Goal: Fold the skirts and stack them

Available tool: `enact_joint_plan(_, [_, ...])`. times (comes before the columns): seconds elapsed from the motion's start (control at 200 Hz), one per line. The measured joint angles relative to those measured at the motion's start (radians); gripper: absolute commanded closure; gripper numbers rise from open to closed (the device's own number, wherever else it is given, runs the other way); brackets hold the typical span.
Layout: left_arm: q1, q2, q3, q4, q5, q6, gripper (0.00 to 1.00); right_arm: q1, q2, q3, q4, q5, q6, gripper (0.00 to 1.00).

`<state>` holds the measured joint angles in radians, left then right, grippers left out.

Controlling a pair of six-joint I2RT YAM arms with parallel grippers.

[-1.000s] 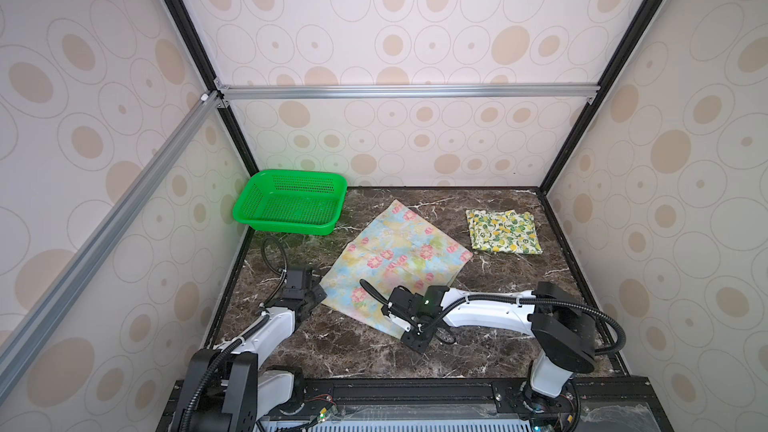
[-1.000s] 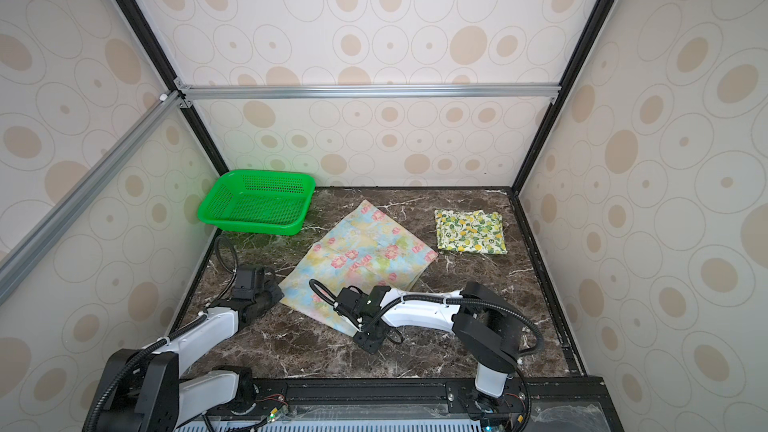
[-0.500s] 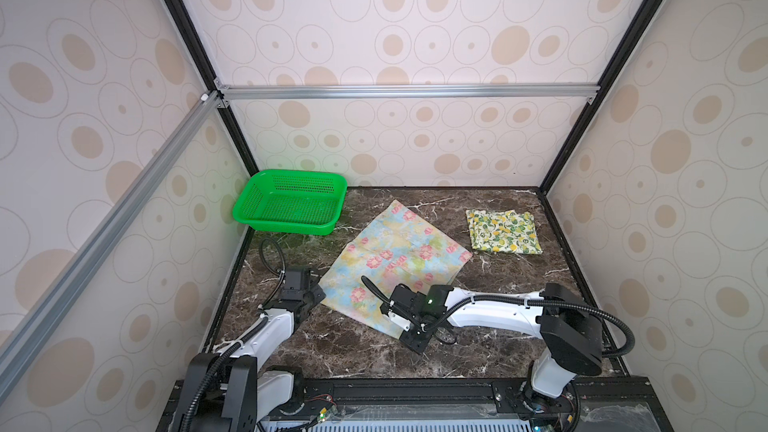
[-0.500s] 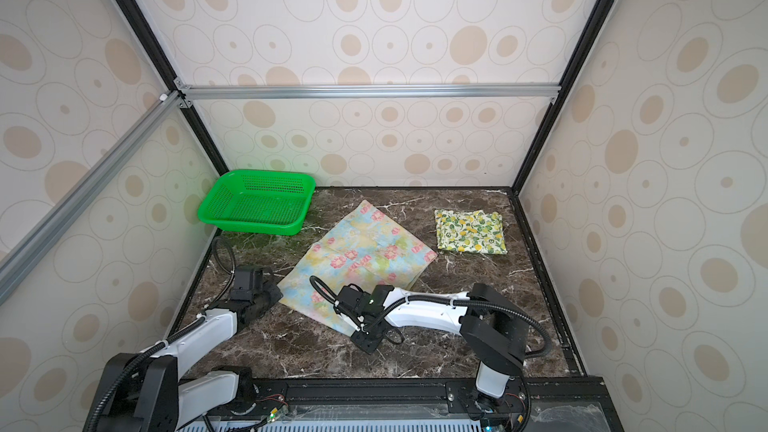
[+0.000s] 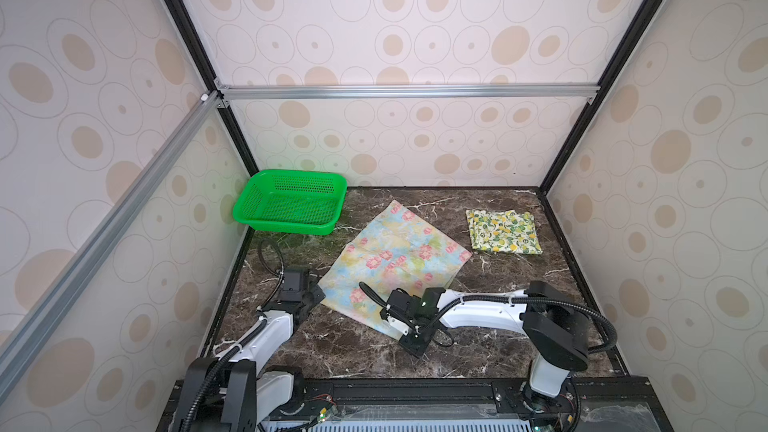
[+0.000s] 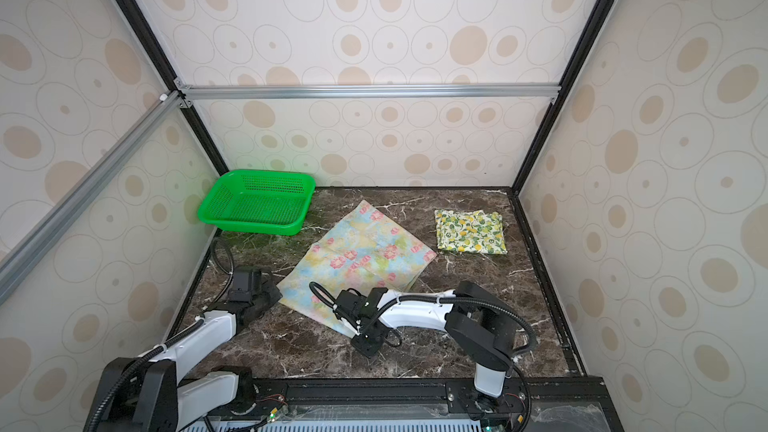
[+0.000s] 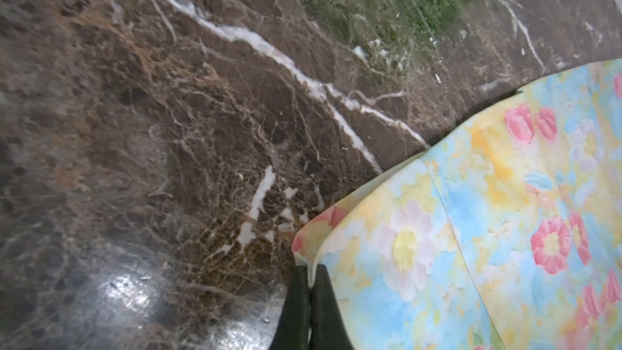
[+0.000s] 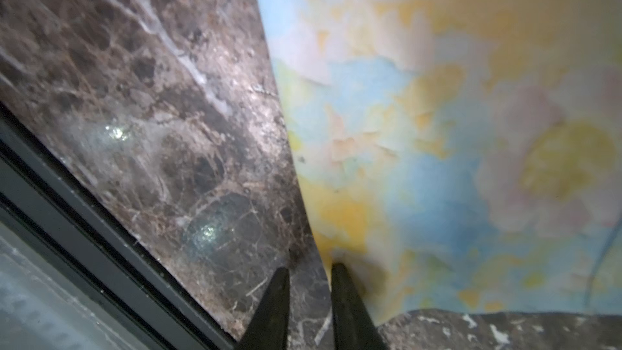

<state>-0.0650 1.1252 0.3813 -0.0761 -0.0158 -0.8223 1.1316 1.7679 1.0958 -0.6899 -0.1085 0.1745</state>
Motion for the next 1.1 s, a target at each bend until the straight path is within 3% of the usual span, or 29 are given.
enact_joint_plan(0.085, [0.002,-0.008,-0.003,0.000,0.000,0.000,1.00,0.001,-0.024,0.010,-0.023,0.023,-0.001,0.64])
enact_joint_plan(0.4, [0.007,-0.010,-0.008,0.001,0.000,0.000,1.00,0.008,-0.087,0.017,-0.048,0.158,-0.044,0.60])
enact_joint_plan(1.1, [0.015,-0.005,-0.009,0.001,0.008,0.000,1.00,0.015,0.032,0.024,-0.020,0.120,-0.138,0.59])
